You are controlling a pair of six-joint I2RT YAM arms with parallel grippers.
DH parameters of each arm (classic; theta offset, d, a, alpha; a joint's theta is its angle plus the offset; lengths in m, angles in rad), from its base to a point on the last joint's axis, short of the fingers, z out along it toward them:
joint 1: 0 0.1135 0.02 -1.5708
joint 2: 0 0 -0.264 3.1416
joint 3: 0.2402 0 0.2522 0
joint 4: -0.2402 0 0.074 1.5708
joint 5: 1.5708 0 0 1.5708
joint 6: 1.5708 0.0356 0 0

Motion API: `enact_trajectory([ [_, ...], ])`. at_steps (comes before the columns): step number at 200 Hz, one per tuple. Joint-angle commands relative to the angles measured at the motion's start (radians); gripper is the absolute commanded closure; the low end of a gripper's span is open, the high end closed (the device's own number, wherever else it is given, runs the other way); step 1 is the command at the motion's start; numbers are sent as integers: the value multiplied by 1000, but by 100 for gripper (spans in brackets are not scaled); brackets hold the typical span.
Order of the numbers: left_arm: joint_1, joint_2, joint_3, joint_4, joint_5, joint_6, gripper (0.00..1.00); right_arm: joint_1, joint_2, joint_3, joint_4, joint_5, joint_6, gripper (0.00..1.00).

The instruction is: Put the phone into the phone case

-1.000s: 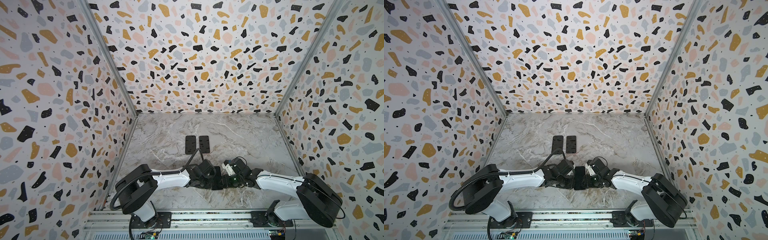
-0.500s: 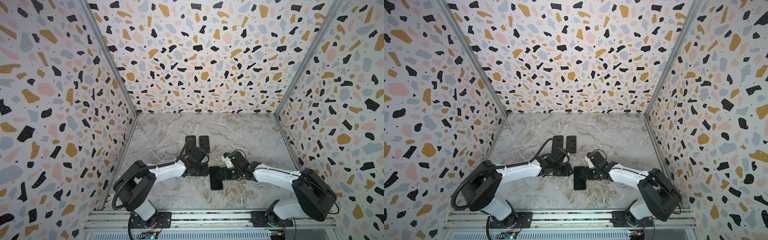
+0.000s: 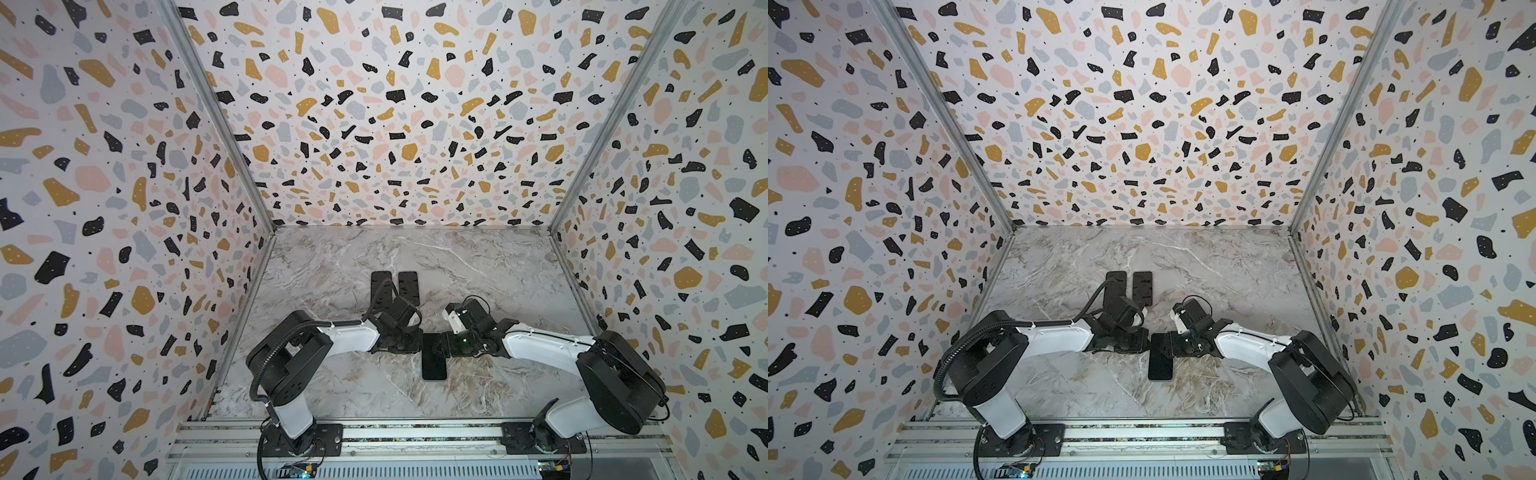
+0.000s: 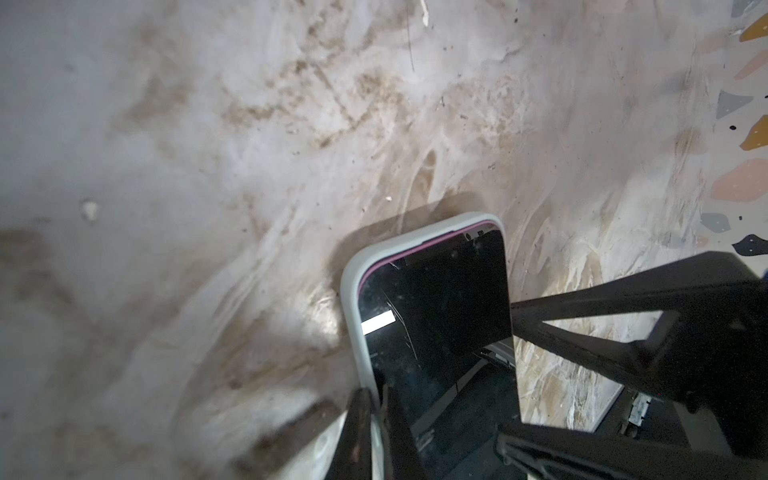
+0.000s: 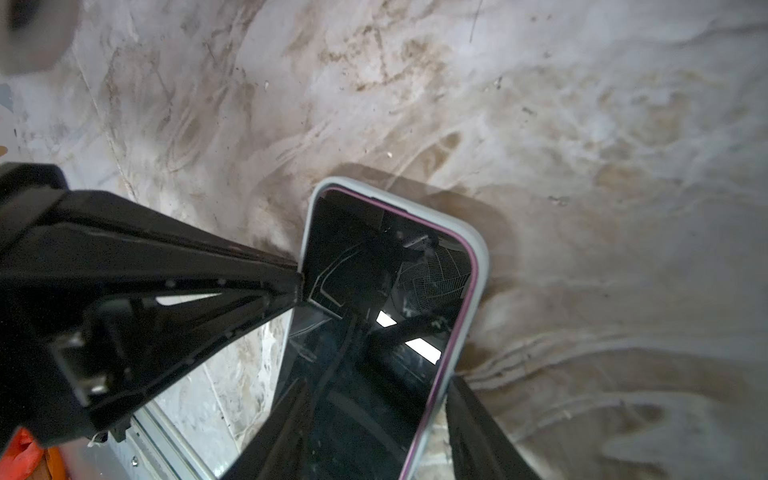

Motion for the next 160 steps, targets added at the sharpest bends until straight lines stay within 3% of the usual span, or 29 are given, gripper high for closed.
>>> enact_trajectory([
  [1, -15, 49, -44, -80, -61, 20, 93, -2, -10, 18, -21, -5, -9, 46],
  [31, -16, -84, -39, -187, -93, 25, 79, -4, -72, -4, -51, -3, -10, 46],
  [60, -70, -213, -97, -174, -39, -11, 69, 0, -160, -72, -51, -17, 24, 46],
  [94, -146, -252, -163, -96, 16, -96, 67, 45, -225, -140, -39, -46, 79, 46],
  [160, -175, -187, -164, -90, 16, -114, 70, 103, -205, -192, 47, -108, 134, 45],
])
